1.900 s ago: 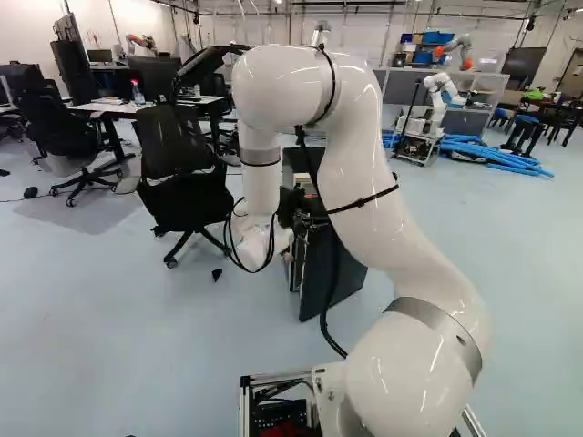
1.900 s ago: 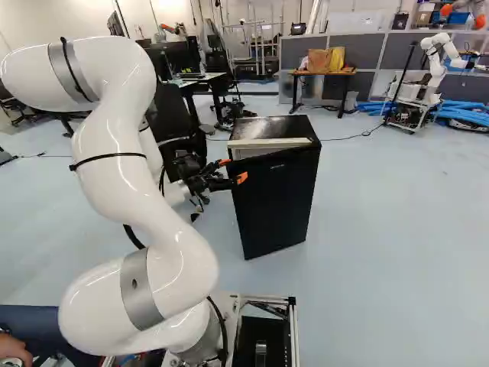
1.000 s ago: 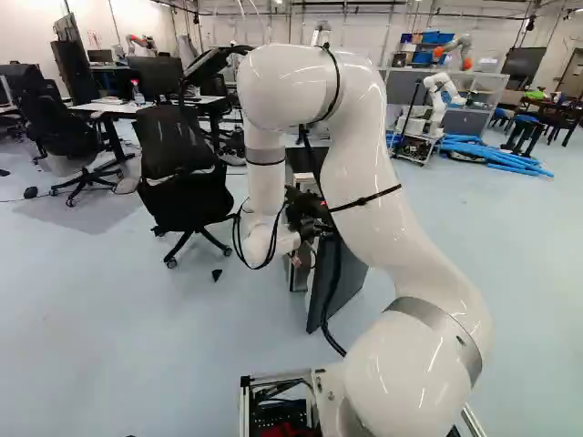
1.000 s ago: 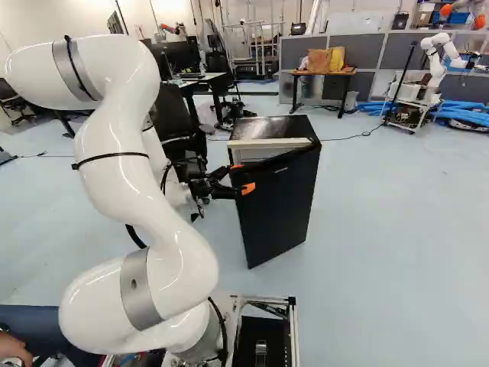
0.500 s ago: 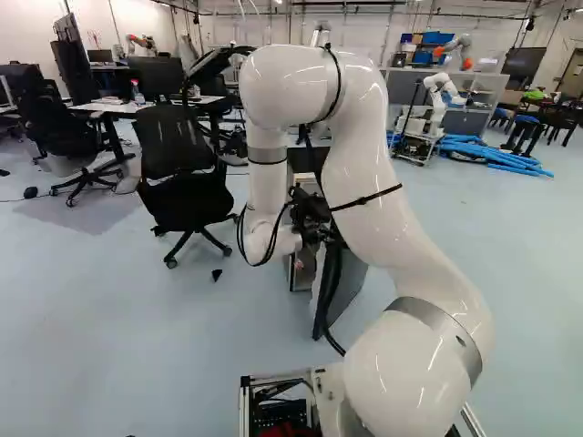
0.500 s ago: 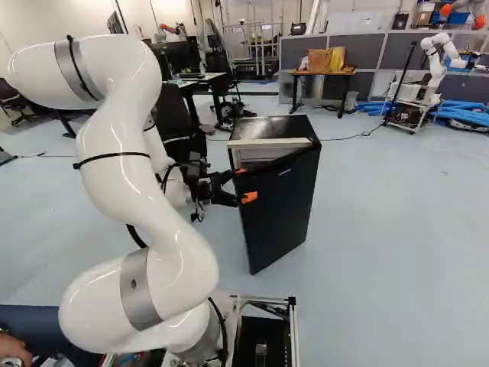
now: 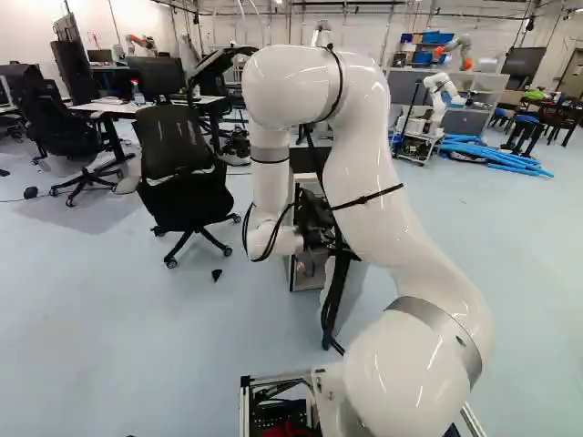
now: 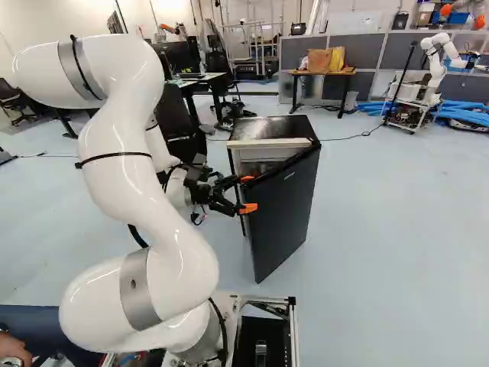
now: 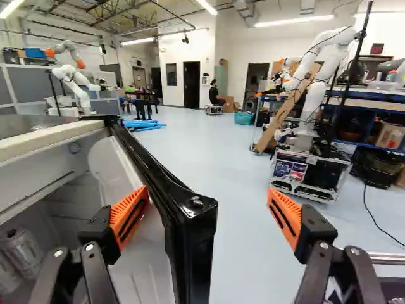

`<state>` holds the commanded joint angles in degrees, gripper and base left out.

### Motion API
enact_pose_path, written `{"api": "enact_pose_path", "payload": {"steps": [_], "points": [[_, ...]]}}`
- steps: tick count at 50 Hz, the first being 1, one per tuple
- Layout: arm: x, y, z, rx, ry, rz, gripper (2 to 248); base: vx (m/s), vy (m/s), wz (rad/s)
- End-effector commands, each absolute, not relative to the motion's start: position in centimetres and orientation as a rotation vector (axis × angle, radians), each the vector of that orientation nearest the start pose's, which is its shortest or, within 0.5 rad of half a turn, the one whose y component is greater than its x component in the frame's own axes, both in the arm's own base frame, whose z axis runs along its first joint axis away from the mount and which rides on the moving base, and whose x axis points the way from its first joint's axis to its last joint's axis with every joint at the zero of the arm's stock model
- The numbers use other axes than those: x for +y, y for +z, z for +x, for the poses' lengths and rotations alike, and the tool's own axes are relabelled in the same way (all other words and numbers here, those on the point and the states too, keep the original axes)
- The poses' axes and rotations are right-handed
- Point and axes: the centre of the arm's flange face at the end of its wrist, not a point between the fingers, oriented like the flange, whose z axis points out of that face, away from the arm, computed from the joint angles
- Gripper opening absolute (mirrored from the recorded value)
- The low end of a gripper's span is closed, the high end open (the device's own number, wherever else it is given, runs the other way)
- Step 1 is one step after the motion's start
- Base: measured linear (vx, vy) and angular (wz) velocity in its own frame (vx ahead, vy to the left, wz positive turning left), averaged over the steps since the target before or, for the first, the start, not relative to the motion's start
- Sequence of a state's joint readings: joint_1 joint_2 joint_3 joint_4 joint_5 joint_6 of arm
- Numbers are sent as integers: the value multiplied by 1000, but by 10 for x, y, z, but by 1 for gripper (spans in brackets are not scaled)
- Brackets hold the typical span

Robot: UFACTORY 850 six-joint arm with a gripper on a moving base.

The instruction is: Grab a drink from the fridge

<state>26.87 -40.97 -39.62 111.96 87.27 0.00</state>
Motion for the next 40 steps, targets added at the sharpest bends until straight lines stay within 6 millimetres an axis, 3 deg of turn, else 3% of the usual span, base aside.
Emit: {"api": "enact_pose_path", "payload": {"steps": [30, 40], "points": [[80, 228, 349, -1312, 1062, 1118, 247, 0, 0, 0], [76, 231, 354, -1369, 1010, 1055, 247, 0, 0, 0]]}}
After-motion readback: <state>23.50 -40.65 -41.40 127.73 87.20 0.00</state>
